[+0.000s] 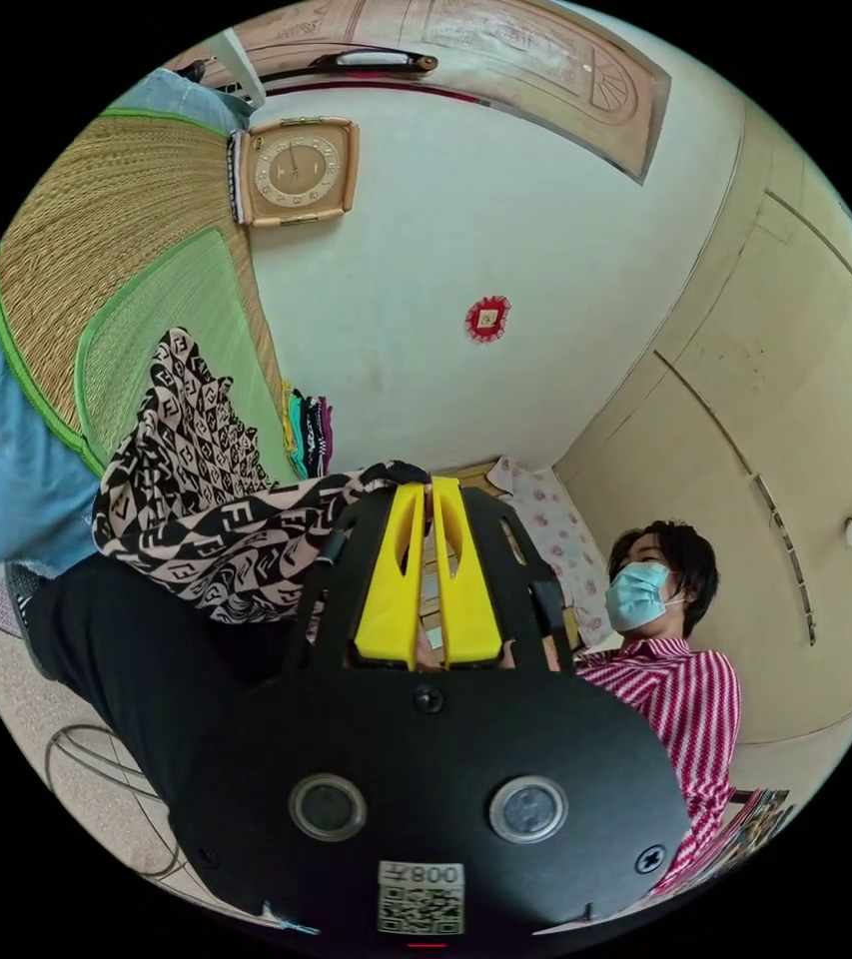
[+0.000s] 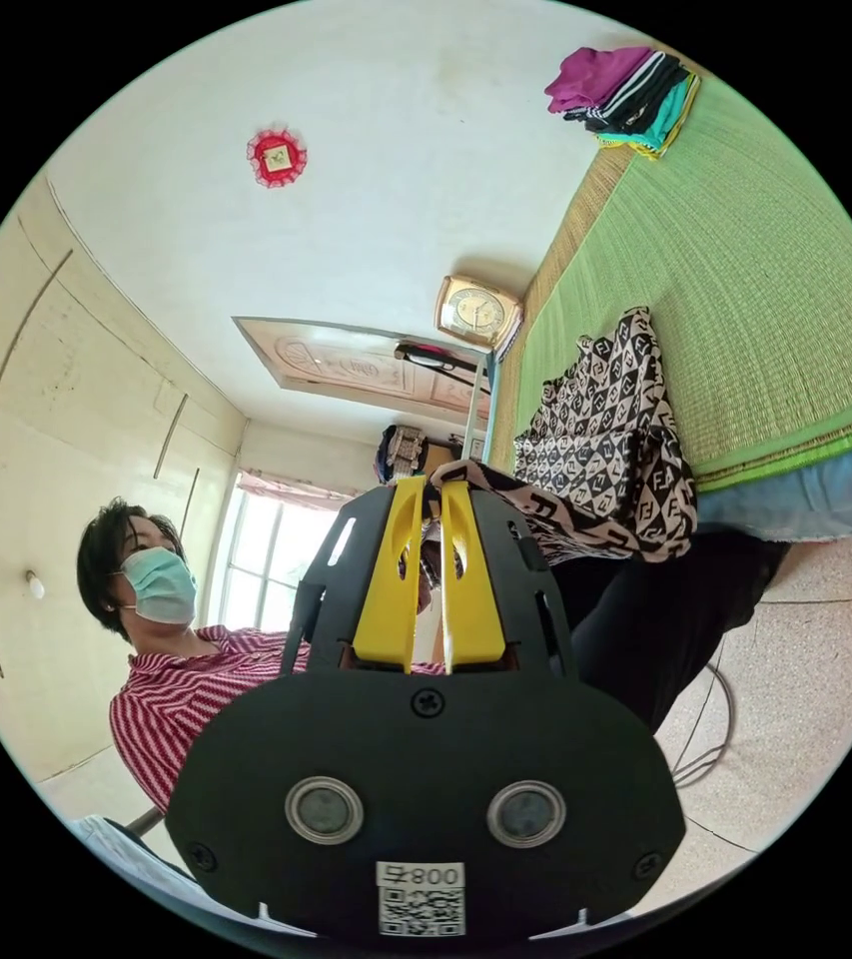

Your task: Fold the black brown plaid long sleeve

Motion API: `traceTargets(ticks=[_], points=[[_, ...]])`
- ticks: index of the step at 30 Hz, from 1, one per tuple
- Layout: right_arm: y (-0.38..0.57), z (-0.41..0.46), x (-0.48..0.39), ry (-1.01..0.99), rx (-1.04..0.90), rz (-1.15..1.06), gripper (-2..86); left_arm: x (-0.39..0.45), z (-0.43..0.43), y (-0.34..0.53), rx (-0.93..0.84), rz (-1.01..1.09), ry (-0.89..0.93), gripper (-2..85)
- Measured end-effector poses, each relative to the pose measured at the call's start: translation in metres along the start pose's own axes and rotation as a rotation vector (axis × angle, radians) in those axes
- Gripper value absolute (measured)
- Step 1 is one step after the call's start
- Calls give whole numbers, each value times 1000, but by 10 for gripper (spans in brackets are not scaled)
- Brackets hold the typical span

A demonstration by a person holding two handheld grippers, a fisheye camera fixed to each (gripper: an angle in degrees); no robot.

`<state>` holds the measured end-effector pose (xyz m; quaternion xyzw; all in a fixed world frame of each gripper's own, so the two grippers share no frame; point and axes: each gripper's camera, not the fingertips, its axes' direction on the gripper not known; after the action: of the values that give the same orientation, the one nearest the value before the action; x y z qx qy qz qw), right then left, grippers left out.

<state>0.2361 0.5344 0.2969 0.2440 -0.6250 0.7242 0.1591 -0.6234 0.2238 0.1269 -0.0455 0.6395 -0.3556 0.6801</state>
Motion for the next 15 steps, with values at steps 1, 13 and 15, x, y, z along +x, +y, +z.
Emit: traceTargets(ticks=[1,13,15], points=[[-14,1,0,4,-4,7,23,-1,7,-11,4,-1,-11,13],[-164,14,9,49,-31,83,23,-24,88,-131,1,-19,-122,13],[-186,18,13,57,-41,98,23,-30,99,-148,3,-27,-155,13]])
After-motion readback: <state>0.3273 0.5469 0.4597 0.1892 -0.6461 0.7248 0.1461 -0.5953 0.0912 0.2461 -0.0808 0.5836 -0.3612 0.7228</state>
